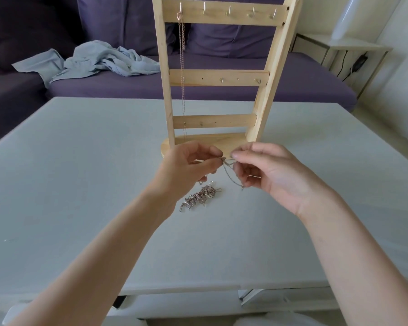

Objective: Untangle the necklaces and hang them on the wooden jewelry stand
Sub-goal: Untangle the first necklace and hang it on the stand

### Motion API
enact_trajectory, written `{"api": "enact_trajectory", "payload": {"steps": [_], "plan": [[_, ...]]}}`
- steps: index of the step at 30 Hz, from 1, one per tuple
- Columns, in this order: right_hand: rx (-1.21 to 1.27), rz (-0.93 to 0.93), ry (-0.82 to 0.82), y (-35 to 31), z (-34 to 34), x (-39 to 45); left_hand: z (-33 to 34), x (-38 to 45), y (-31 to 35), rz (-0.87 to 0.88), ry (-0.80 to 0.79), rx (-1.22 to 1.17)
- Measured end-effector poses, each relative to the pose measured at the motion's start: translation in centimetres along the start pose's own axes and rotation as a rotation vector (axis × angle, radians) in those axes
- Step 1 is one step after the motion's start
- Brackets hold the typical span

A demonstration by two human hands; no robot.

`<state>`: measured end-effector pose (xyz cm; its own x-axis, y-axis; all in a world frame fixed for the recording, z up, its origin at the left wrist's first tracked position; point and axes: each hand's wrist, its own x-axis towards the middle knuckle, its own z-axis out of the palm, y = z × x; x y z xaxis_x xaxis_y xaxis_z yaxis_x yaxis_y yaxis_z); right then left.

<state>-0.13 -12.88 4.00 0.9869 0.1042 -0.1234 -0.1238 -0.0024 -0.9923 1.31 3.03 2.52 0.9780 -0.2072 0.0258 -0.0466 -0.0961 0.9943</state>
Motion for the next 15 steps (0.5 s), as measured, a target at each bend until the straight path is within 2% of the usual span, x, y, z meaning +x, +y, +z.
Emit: {"api": "enact_trajectory", "payload": {"steps": [5,15], "plan": [[-0.092,0.028,-0.010,0.18,0.26,-0.02,0.19,-0.14,0.26,0.080,0.014,0.036],[-0.177,0.027,0.043,0.49,0.44,0.29,0.10,0.07,-0.11,0.125,-0.007,0.059]]}}
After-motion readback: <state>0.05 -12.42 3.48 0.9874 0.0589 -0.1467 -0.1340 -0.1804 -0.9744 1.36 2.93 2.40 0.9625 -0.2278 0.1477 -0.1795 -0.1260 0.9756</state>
